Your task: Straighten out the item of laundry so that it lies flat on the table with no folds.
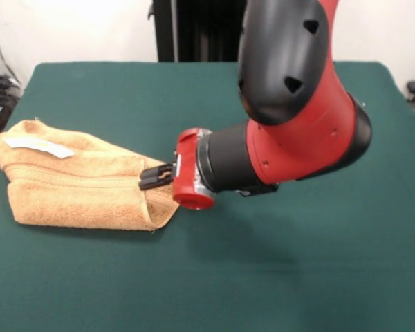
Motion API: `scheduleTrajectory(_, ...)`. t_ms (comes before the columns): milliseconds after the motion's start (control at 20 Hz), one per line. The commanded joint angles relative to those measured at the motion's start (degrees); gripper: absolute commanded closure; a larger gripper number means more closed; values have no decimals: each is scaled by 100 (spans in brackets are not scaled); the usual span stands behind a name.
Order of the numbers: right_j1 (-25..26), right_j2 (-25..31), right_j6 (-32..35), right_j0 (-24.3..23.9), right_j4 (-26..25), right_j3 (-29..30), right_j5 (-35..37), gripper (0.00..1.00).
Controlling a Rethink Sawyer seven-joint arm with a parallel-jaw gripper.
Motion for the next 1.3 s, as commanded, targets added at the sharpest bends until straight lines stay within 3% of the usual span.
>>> scheduleTrajectory(50,-195,786,1134,170,281,961,-719,100)
scheduleTrajectory(450,-435,1431,690,75,492,1290,-1658,100)
scheduleTrajectory(750,-314,1406,1079,116,700,1165,-1369,100)
scheduleTrajectory(1300,-128,1085,1205,209,773,999,-878,100)
